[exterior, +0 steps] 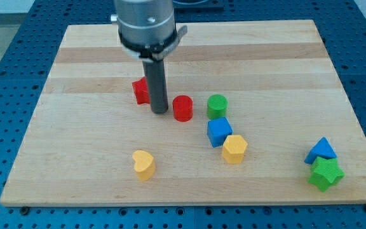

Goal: Place the red circle closer to the red star

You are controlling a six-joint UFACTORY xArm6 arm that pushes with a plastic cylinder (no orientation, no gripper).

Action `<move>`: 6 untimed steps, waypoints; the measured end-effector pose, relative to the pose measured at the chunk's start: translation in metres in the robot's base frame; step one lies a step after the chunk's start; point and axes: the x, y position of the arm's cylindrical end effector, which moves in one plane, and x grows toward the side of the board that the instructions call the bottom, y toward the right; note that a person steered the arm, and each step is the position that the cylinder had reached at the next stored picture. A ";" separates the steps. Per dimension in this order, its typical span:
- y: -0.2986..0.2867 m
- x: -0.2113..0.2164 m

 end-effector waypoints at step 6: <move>0.056 -0.127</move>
